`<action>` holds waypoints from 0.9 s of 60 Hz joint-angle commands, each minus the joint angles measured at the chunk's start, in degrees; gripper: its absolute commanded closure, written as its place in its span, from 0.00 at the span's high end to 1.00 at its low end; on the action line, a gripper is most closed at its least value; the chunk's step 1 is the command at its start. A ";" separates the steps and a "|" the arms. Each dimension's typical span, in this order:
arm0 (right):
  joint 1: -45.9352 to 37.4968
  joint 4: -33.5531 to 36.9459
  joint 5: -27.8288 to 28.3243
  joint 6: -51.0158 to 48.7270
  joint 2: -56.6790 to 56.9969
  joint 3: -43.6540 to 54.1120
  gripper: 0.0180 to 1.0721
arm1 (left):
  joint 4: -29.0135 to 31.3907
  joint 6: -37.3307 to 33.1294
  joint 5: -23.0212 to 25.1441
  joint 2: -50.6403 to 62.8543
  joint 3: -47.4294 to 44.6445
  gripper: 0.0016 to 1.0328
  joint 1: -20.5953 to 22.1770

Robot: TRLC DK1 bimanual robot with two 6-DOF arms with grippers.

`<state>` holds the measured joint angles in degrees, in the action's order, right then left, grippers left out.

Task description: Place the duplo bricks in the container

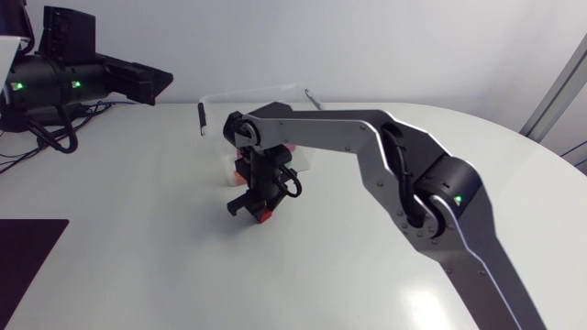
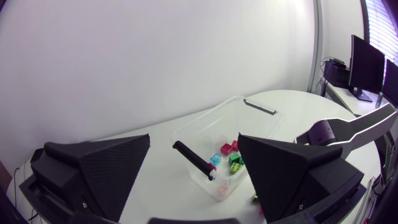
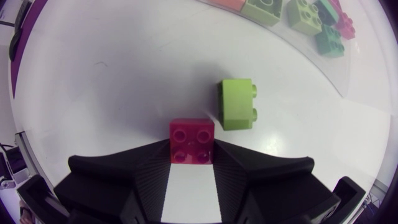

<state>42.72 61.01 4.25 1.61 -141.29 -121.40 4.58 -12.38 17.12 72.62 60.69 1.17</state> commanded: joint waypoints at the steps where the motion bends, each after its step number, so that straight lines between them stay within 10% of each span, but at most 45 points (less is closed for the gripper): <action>1: 0.70 -0.98 -0.82 1.82 5.42 3.02 0.25 | 0.69 0.69 0.45 -1.78 -1.27 0.95 -0.29; 29: -2.11 -5.73 -3.72 2.26 20.18 6.27 0.25 | 2.72 -0.10 0.37 -3.27 -5.93 0.95 0.41; 54: -6.77 -9.51 -4.34 3.58 19.83 -1.82 0.25 | 1.22 -7.39 -0.34 -1.34 -16.13 0.95 10.26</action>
<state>36.82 52.07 0.32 3.57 -121.51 -120.86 6.74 -17.41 17.04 70.11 47.09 9.30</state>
